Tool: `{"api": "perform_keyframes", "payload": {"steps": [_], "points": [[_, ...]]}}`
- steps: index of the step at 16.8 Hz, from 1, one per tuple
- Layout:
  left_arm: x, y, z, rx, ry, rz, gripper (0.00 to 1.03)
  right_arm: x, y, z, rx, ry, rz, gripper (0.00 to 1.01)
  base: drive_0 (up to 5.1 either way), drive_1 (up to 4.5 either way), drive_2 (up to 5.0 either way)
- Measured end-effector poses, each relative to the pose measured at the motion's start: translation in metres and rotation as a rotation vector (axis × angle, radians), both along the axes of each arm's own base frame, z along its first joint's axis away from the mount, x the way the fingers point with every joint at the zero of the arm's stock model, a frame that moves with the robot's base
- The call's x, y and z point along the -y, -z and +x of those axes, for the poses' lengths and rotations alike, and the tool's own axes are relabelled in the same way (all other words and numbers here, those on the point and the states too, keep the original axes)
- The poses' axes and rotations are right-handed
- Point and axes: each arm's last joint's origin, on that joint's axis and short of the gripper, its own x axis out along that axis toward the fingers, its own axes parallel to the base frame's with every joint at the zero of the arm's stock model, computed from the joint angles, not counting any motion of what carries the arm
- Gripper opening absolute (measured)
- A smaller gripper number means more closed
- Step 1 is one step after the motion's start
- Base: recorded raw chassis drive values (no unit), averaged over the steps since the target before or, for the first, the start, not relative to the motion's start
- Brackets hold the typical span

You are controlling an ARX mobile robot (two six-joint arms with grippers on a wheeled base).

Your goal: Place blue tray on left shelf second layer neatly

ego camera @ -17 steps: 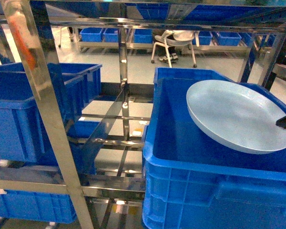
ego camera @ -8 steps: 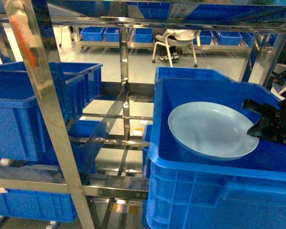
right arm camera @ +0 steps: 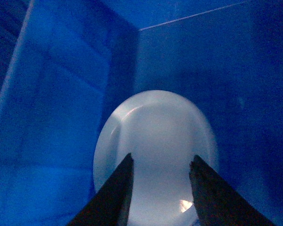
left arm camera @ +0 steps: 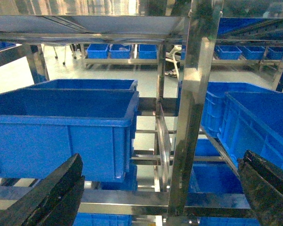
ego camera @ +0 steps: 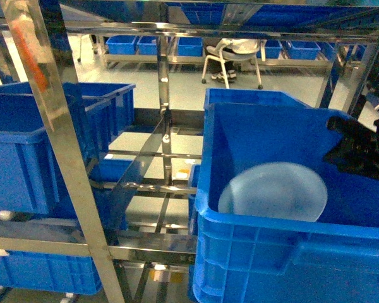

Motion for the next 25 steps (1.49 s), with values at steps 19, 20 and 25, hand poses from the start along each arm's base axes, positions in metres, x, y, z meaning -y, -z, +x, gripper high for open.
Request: {"api": "perform_keyframes", "payload": {"steps": [19,20,25], "points": [[0.0,0.0,0.0,0.001,0.002,0.0,0.98,0.0,-0.031,-0.256,0.814,0.166,-0.442,0.45,0.0,0.0,0.0],[0.0,0.0,0.0,0.001,0.002,0.0,0.98,0.001,-0.034,-0.259,0.83,0.159,-0.434,0.36,0.0,0.0,0.0],[0.0,0.0,0.0,0.001,0.001,0.0,0.98,0.015,-0.037,-0.268,0.836,0.172,-0.443,0.02,0.0,0.0,0.0]]}}
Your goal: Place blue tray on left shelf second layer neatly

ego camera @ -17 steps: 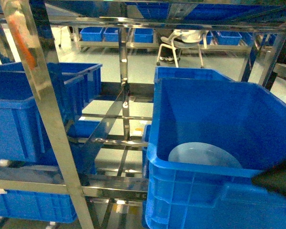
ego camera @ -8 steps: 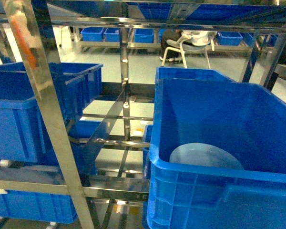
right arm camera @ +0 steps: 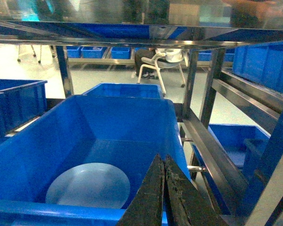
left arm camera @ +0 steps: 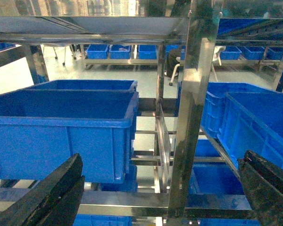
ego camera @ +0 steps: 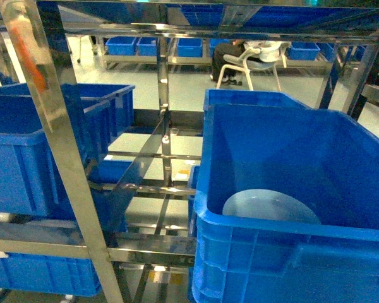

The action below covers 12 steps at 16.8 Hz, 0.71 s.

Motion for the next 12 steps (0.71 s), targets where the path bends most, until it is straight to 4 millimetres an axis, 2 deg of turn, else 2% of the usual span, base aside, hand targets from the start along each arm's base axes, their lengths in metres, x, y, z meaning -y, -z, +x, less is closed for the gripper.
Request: {"api": "perform_keyframes", "payload": {"steps": [12], "points": [[0.0,0.0,0.0,0.0,0.0,0.0,0.98,0.0,-0.002,-0.021,0.004,0.0,0.0,0.02,0.0,0.0,0.0]]}}
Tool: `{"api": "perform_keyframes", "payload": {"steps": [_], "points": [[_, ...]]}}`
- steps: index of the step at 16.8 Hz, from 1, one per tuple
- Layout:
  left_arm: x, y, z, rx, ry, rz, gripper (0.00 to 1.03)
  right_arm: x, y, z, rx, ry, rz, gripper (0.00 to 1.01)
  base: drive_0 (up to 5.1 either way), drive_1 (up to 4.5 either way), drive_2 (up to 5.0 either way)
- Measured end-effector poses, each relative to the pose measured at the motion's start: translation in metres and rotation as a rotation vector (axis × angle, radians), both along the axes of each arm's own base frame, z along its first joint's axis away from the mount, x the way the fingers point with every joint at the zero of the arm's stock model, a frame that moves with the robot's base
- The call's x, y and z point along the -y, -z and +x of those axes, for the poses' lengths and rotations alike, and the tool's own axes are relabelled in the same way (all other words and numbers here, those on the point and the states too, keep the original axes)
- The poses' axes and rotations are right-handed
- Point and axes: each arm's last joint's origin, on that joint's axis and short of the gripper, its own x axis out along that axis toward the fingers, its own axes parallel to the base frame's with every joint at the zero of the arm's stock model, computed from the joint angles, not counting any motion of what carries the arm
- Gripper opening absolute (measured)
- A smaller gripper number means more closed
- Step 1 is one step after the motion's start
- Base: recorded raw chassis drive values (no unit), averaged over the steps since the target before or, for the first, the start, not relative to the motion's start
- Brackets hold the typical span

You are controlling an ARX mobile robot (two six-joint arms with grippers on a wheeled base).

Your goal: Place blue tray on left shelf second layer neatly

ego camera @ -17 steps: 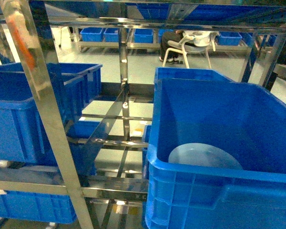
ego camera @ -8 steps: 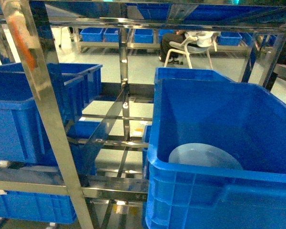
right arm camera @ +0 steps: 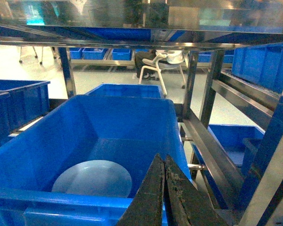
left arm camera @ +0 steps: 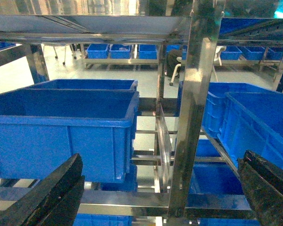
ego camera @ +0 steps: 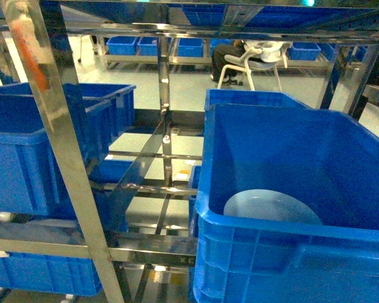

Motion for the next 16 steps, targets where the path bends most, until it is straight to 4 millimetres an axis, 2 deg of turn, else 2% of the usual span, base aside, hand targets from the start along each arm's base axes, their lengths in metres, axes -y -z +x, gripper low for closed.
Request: {"api": "perform_keyframes", "payload": {"steps": [5,7,8,12,16], "points": [[0.0,0.0,0.0,0.0,0.0,0.0,0.98,0.0,0.0,-0.006,0.002,0.0,0.0,0.02,0.0,0.0,0.0],[0.0,0.0,0.0,0.0,0.0,0.0,0.98,0.0,0.007,-0.014,-0.047,0.0,0.0,0.02,0.0,0.0,0.0],[0.0,0.0,0.0,0.0,0.0,0.0,0.98,0.0,0.002,-0.016,0.005,0.0,0.0,0.02,0.0,0.0,0.0],[0.0,0.0,0.0,0.0,0.0,0.0,0.98,0.0,0.004,-0.016,-0.01,-0.003,0.0,0.04,0.0,0.0,0.0],[0.0,0.0,0.0,0.0,0.0,0.0,0.98,0.0,0.004,-0.016,-0.009,-0.003,0.0,0.44,0.0,0.0,0.0]]}}
